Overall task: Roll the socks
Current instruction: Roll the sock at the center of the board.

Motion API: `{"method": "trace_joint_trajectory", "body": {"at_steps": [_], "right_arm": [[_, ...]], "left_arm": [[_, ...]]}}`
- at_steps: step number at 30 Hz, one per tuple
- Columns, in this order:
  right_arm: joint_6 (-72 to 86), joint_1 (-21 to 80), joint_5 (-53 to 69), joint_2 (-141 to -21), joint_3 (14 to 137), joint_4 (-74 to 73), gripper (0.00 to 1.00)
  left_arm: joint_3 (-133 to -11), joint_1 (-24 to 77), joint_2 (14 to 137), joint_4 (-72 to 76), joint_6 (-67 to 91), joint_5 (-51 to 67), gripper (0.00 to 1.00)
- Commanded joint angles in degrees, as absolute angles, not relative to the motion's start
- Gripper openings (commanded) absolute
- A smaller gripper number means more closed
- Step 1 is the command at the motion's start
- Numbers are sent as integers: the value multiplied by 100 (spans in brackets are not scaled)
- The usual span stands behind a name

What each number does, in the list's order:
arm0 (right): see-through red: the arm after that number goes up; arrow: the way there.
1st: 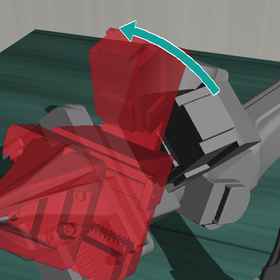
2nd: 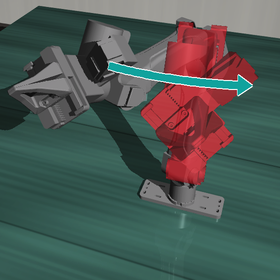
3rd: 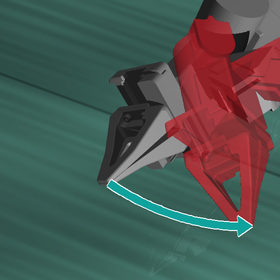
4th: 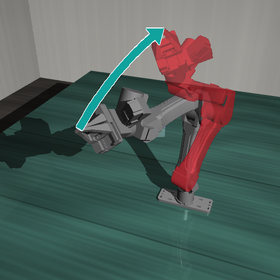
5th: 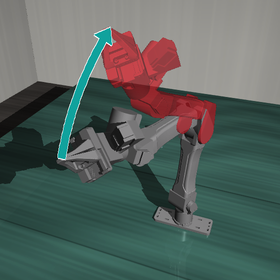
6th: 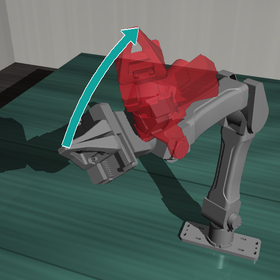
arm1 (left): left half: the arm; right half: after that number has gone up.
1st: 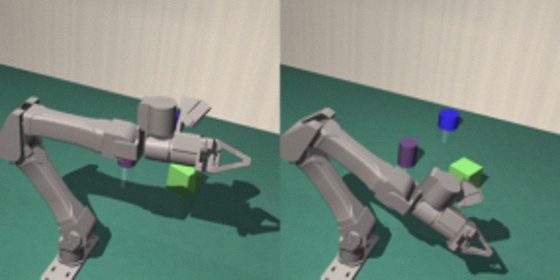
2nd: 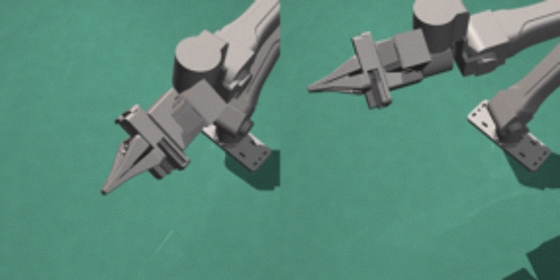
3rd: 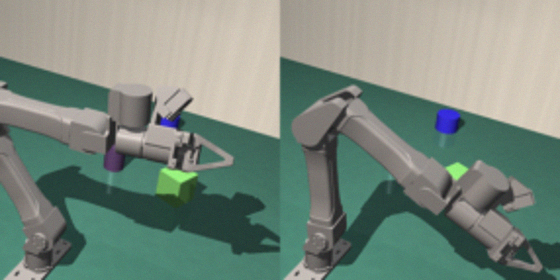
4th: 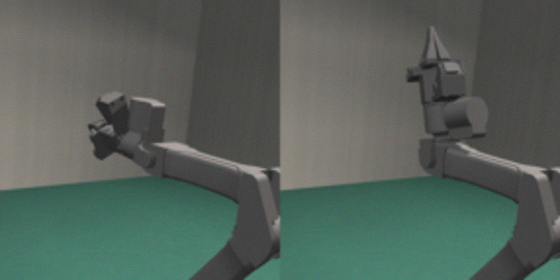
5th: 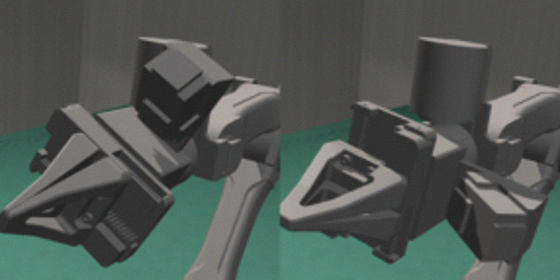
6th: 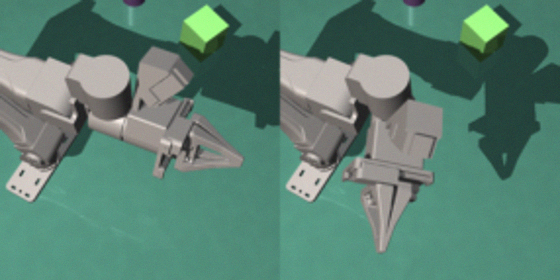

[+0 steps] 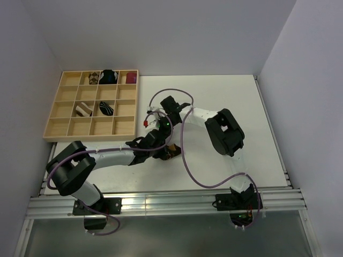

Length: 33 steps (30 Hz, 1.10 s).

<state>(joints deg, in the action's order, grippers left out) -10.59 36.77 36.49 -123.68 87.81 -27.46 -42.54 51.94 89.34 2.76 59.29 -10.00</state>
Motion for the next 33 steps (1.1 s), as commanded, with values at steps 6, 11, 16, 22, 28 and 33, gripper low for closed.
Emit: {"method": "trace_joint_trajectory", "body": {"at_steps": [6,11,16,22,28,33], "right_arm": [[-634,3446,3200,-12218,8658,-2453,0],[-282,3235,2699,-11910,8464,-2233,0],[-44,3129,2373,-11725,8403,-2127,0],[165,3076,2233,-11733,8358,-1986,0],[343,3006,2048,-11786,8428,-1854,0],[351,2997,1978,-11848,8517,-1881,0]], "left_arm": [[-4597,5256,8746,18,5775,-1282,0],[-4737,5273,8535,-342,5626,-1616,0],[-4869,5317,8350,-484,5414,-1872,0],[-4658,5317,8455,-281,5467,-1609,0],[-4728,5256,8920,-299,5624,-1153,0],[-4615,4949,9263,-229,5906,-730,0]]}}
